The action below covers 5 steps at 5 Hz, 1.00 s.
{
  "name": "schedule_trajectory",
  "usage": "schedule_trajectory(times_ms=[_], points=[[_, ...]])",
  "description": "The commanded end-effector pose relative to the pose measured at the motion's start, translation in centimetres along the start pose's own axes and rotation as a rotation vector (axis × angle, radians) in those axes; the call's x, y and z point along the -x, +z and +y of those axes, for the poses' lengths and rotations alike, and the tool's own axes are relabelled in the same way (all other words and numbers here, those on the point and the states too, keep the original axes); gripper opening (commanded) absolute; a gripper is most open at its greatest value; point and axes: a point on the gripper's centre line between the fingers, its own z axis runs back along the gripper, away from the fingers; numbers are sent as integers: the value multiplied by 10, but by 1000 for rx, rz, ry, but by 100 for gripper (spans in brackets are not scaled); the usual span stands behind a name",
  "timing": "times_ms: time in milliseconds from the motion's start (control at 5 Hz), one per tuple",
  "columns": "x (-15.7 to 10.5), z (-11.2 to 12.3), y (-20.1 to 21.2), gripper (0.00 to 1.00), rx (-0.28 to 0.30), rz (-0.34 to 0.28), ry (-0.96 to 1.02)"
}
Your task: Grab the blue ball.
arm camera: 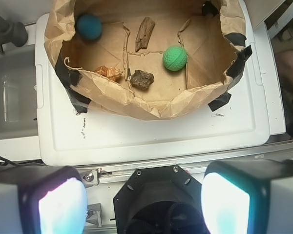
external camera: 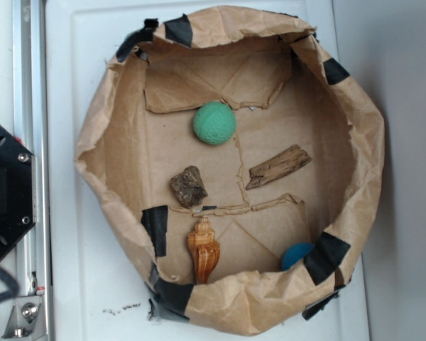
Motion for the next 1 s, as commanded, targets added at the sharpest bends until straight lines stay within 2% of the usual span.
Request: schedule_trajectory(times_ms=[0, 200, 400, 600, 800], points=[[0, 0, 0, 100, 0, 0, 0], [-29, 1, -22, 100, -68, -118, -56], [-46, -1, -31, 100, -70, -158, -100], [-59, -6, -46, 100, -45, -222, -231], [-89, 2, -55, 100, 50, -257, -332]])
